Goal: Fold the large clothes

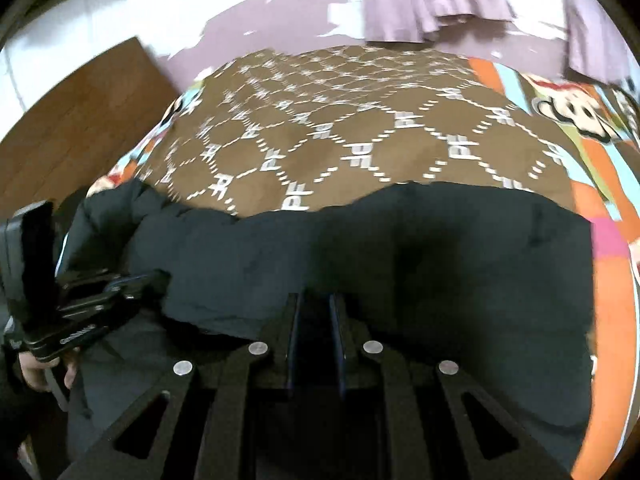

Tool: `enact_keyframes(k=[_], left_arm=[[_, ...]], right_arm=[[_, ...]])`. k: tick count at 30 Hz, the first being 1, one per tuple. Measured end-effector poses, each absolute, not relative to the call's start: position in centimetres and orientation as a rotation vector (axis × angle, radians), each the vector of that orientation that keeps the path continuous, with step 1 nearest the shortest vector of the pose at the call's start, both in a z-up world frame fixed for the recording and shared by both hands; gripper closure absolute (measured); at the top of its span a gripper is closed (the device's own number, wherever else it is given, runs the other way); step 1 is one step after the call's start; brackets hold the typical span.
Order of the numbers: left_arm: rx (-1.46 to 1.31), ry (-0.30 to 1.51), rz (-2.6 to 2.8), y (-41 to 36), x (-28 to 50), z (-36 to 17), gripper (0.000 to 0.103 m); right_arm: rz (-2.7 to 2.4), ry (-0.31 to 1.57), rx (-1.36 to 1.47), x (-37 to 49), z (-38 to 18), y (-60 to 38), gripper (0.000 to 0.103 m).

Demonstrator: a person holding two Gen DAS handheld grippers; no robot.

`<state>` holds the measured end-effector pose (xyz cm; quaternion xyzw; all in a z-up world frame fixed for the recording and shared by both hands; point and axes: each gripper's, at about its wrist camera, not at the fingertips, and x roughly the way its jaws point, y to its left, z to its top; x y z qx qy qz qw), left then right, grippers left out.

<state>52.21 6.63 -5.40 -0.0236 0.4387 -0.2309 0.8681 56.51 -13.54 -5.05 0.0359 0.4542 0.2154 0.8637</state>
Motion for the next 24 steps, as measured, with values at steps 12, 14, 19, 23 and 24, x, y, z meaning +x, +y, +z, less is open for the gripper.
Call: enact_keyframes(k=[12, 14, 19, 23, 24], left_arm=[[-0.176, 0.942, -0.355, 8.8, 52.8, -5.4, 0.102], [-0.170, 0.969, -0.350, 8.4, 53.3, -5.7, 0.102], [-0.191, 0.955, -0.370, 9.0, 53.1, -5.5, 0.102], [-0.191, 0.936, -0.371, 9.2, 52.6, -4.9, 0.102], [-0.182, 0.928, -0.364, 9.3, 52.3, -4.6, 0.102]], right_arm=[[0.394, 1.031, -0.006, 57.2, -8.8, -12.2, 0.099], [0.398, 1.021, -0.002, 57.0, -8.8, -12.3, 0.099], [0.423, 0.970, 0.042, 56.0, -8.0, -13.0, 0.096], [0.450, 0.898, 0.071, 54.3, -6.3, -13.4, 0.078], [0.451, 0.882, 0.069, 53.8, -5.8, -13.4, 0.070]])
